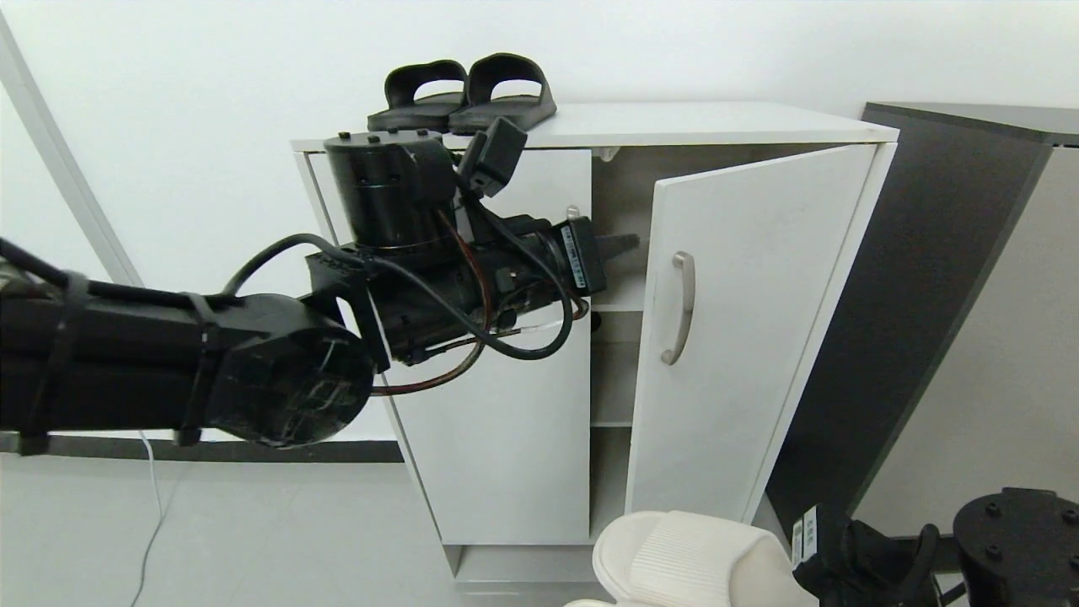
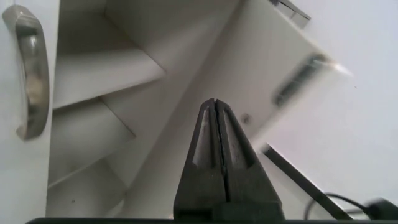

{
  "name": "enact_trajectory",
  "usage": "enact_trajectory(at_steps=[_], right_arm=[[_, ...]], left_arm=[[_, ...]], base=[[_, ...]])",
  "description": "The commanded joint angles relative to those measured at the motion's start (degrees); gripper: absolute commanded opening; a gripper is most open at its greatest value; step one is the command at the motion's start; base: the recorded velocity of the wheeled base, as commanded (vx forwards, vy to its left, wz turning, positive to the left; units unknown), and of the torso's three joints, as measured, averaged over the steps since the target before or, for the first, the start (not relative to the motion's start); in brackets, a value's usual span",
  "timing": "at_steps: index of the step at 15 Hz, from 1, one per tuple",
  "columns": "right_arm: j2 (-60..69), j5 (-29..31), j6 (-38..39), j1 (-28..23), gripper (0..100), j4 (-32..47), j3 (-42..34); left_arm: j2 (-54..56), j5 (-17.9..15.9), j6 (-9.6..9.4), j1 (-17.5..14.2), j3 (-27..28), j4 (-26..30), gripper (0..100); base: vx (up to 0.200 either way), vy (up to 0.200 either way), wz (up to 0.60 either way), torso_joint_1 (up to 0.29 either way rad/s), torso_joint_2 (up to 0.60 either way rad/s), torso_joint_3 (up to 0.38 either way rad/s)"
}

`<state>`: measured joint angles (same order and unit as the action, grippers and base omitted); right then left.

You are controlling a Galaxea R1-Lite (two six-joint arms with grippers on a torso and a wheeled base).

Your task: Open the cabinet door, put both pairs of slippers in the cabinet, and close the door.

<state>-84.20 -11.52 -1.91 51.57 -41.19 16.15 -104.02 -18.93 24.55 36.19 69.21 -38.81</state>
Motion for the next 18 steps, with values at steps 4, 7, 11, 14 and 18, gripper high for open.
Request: enact_trajectory(at_steps=[4, 7, 11, 14, 18], right_arm=[[-0.4, 0.0, -0.8, 0.7, 0, 0.0, -0.6], [-0.6, 0.0, -0.9, 0.8, 0, 0.0, -0.6], [-0.5, 0.0, -0.9, 2.1, 0, -0.1, -0.6], [-0.4, 0.0, -0.9, 2.1, 0, -0.2, -0.9], [-2.1, 0.7, -0.4, -1.0, 0, -0.5, 1.9]], left_arm=[[-8.0, -0.1, 0.15, 0.0, 5.7, -0.8, 0], [-9.3, 2.0, 0.32, 0.5, 5.3, -2.8, 0], [-8.6, 2.1, 0.15, 6.7, 0.0, -9.3, 0], [-8.5, 1.8, 0.06, 12.8, -1.4, -13.0, 0], [-5.3, 2.2, -0.03, 7.0, -2.0, -13.2, 0]], base=[[0.0, 0.0, 0.0, 0.0, 0.0, 0.0], [-0.2, 0.0, 0.0, 0.01, 0.0, 0.001], [-0.2, 0.0, 0.0, 0.0, 0.0, 0.005], [0.0, 0.0, 0.0, 0.0, 0.0, 0.0], [0.0, 0.0, 0.0, 0.0, 0.0, 0.0]])
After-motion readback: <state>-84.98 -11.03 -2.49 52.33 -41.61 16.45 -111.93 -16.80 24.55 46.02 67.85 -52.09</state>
